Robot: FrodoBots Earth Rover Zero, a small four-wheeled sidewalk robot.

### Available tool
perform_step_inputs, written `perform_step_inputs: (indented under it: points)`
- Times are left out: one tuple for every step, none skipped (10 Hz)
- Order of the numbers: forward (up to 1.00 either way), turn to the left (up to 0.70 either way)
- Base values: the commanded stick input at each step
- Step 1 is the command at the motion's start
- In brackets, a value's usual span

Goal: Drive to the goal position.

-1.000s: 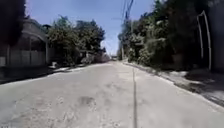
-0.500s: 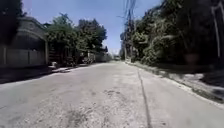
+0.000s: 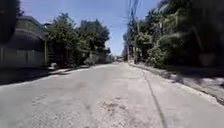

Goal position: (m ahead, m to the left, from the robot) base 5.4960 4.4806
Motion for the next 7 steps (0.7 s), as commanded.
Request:
perform_step_inputs:
  points:
    - [1.0,0.02]
    - [1.0,0.02]
    - [1.0,0.02]
    - [1.0,0.02]
    - [1.0,0.02]
    - [1.0,-0.03]
    - [1.0,-0.29]
